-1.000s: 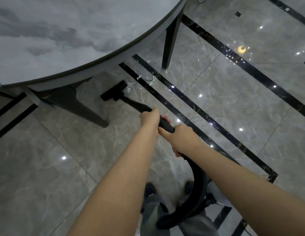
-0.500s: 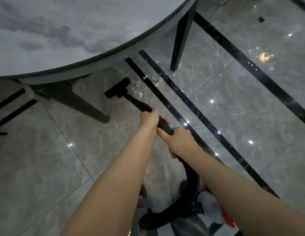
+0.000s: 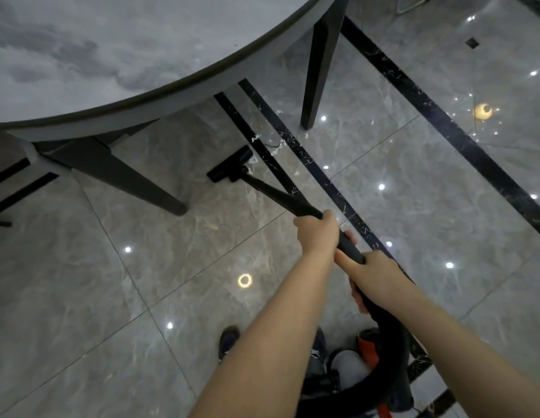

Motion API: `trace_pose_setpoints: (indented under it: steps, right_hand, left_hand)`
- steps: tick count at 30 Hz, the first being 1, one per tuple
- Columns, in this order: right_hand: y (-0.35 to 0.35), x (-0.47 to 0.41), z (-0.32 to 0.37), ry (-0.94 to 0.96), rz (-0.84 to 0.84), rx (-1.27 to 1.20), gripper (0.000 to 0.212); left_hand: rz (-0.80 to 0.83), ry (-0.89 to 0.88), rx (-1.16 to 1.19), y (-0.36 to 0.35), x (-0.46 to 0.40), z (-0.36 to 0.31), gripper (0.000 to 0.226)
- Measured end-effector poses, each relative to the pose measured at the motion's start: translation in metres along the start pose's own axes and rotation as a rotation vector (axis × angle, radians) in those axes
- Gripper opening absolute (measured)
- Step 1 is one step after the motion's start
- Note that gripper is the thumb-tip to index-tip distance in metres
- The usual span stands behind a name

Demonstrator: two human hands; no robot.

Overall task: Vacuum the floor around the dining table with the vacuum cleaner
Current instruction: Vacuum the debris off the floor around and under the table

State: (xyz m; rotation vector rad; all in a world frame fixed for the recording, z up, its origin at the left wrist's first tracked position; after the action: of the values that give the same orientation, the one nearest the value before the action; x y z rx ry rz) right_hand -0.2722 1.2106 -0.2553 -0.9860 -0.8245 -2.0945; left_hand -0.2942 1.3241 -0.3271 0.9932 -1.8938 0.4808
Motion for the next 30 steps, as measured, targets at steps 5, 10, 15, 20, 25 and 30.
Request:
trace_pose_setpoints:
  steps: [5, 10, 15, 20, 25, 30]
  right_hand:
    - [0.002, 0.000, -0.019, 0.023, -0.022, -0.027, 0.058]
    - [-0.032, -0.029, -0.011, 0.108, -0.021, -0.074, 0.059]
    - [-0.064, -0.035, 0.001, 0.261, 0.228, -0.297, 0.030]
    - [-0.093, -0.057, 0.013, 0.325, 0.095, -0.262, 0.028]
    - [-0.129, -0.089, 0.036, 0.299, 0.080, -0.284, 0.040]
    - [-0.160, -0.112, 0.053, 0.335, 0.080, -0.256, 0.042]
  left_hand:
    - [0.054, 0.036, 0.017, -0.001, 0.033, 0.001, 0.029]
    - [-0.085, -0.047, -0.131, 0.020, -0.036, -0.004, 0.058]
    - [-0.033, -0.053, -0.105, 0.049, -0.028, -0.048, 0.017]
    - [0.069, -0.055, -0.012, 0.068, -0.056, -0.050, 0.024]
    - [0.217, -0.078, 0.057, 0.104, -0.078, -0.041, 0.042]
    - [0.267, -0.136, 0.140, 0.138, -0.097, -0.046, 0.039]
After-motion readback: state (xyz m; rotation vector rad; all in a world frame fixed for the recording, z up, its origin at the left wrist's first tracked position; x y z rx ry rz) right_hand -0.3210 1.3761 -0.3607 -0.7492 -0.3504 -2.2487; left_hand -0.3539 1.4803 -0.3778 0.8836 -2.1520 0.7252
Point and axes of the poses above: each hand's wrist, its own x-axis away from the middle knuckle, its own y-axis out of the back of the hand, z = x × y, the point moved 6 cm from there along -x, towards the middle knuckle, and after that the axes turned 8 degrees about -x, right-handed, at the moved point
